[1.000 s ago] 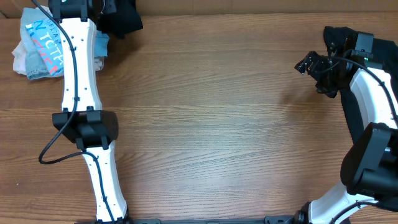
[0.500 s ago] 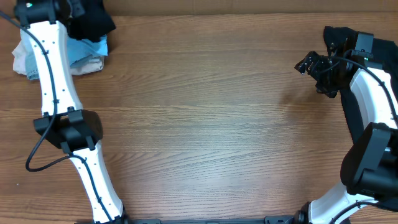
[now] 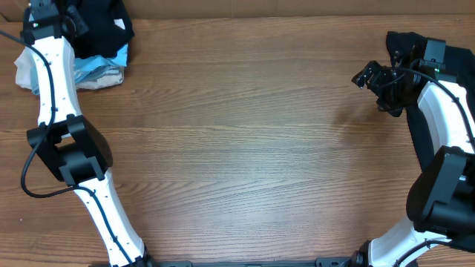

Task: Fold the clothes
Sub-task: 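Carry the black bundle with the left gripper to the upper-left clothes stack, then lower the bundle onto the stack and open the left gripper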

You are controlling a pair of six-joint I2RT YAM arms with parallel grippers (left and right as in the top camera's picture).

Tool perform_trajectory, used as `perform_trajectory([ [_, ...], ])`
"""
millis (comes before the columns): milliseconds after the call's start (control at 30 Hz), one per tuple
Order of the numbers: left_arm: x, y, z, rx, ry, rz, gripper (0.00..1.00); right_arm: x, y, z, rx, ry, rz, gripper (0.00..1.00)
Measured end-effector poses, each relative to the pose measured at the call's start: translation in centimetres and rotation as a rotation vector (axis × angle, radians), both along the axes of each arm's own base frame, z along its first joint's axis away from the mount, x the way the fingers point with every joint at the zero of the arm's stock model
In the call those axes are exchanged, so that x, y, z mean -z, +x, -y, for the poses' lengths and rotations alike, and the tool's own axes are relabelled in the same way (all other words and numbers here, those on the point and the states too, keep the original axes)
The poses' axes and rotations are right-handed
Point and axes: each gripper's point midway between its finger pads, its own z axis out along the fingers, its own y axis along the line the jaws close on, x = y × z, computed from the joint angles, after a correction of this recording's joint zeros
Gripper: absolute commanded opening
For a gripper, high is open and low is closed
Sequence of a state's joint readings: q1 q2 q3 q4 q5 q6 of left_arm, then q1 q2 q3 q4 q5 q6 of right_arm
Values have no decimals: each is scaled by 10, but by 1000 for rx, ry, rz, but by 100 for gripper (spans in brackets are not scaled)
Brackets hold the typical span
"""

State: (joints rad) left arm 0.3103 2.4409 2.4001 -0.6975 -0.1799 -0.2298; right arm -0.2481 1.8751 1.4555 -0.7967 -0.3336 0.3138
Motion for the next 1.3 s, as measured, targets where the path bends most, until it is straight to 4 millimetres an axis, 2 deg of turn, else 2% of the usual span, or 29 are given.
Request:
perform_trajectory([
  [67, 7, -2, -10, -18, 9, 0, 89, 0, 0, 0, 0, 0, 0, 100],
  [200, 15, -11, -29, -61, 16, -15, 98, 0, 0, 0, 0, 0, -1, 100],
  [367, 16, -23, -48, -113, 36, -38, 100, 0, 0, 0, 0, 0, -1, 100],
  [500, 12, -27, -48, -121, 40, -47, 89, 0, 0, 0, 0, 0, -1, 100],
  [567, -1, -28, -46, -121, 45, -27, 79, 0, 0, 0, 0, 0, -1, 100],
  [667, -33, -28, -39, -132, 42, 37, 66, 0, 0, 0, 0, 0, -1, 100],
  [700, -44, -29, -36, -134, 37, 62, 64, 0, 0, 0, 0, 0, -1, 100],
  [800, -70, -26, -23, -116, 20, 123, 67, 0, 0, 0, 0, 0, -1, 100],
  [900, -76, -18, -7, -69, -25, 157, 73, 0, 0, 0, 0, 0, 0, 100],
  [1000, -61, -8, 9, -9, -76, 146, 75, 0, 0, 0, 1, 0, -1, 100],
  [1067, -45, -3, 14, 16, -102, 125, 84, 0, 0, 0, 0, 0, 0, 100],
  [1100, -33, -1, 16, 32, -111, 106, 88, 0, 0, 0, 0, 0, -1, 100],
  [1300, 66, 4, 22, 62, -188, -54, 92, 0, 0, 0, 0, 0, -1, 100],
])
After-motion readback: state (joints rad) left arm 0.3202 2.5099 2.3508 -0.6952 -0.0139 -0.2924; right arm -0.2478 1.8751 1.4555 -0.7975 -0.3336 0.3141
